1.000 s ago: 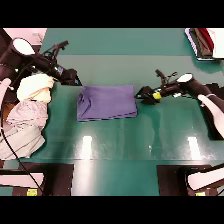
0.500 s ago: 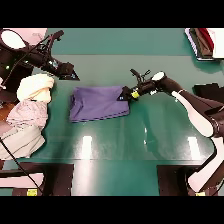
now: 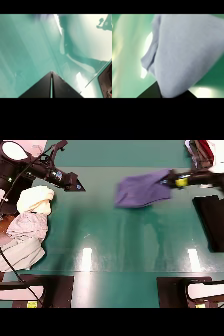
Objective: Fold the shirts.
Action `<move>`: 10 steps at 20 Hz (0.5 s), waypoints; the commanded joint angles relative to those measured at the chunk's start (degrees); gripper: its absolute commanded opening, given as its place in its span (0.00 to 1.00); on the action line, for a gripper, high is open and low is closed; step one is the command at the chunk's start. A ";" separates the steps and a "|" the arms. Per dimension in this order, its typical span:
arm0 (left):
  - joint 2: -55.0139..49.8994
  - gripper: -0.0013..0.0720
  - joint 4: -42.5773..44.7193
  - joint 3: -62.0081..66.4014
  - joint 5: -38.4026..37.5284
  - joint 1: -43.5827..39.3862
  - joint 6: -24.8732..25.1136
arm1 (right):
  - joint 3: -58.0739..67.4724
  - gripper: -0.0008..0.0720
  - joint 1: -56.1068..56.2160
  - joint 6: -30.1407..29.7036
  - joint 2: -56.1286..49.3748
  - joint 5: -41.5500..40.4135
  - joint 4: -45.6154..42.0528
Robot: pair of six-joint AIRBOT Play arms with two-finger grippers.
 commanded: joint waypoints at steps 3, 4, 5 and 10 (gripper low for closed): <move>0.02 0.05 -0.96 0.07 6.69 -4.48 0.07 | 0.07 0.03 -24.22 4.26 5.51 -0.96 -8.31; 0.02 0.05 -0.94 0.07 7.56 -5.35 0.09 | 0.04 0.03 -27.45 4.74 5.46 -1.44 -8.39; 0.02 0.05 -0.94 0.07 8.20 -6.19 0.09 | 0.07 0.03 -29.94 4.74 5.49 -2.43 -8.35; 0.02 0.05 -0.85 0.07 9.16 -8.09 0.07 | 0.09 0.03 -34.60 4.00 5.51 -6.47 -4.70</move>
